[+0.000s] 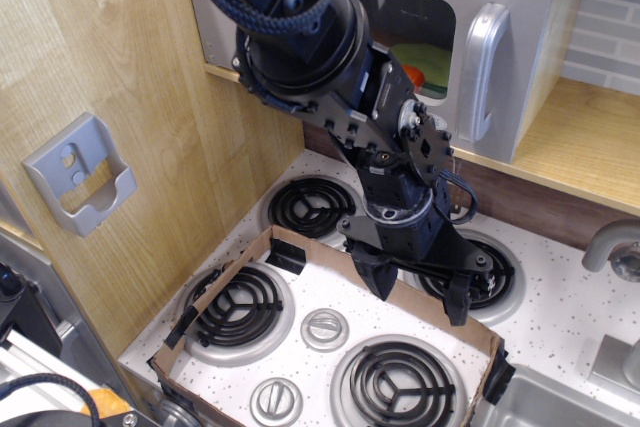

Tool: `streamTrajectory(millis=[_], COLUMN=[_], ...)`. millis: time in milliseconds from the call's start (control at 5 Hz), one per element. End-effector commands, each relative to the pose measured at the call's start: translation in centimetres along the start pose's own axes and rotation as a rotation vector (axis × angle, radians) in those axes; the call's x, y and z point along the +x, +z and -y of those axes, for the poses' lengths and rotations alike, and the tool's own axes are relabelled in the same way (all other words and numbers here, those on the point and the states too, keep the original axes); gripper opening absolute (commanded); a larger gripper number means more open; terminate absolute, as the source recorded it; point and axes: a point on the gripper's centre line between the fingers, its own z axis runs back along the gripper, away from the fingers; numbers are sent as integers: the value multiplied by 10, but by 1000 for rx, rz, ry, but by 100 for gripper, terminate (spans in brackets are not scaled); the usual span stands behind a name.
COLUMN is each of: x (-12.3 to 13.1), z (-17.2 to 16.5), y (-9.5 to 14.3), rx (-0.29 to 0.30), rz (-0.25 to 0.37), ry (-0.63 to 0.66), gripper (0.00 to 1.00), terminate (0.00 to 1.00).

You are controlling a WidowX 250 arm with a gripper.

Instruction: Open microwave

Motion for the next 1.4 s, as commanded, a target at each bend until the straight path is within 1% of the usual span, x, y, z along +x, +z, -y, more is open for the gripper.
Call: streamTrajectory(millis=[0, 200, 400, 600, 1000, 1200], x=[0, 9, 22, 42, 78, 91], z=[0, -2, -4, -13, -27, -30], y=[0, 5, 15, 35, 70, 82], rx=[0, 0, 42, 96, 134, 136], rz=[0, 32, 50, 50, 83, 84], ry=[0, 23, 10, 1, -15, -23], gripper=[100, 100, 100, 100, 100, 100], terminate=[0, 0, 0, 0, 0, 0])
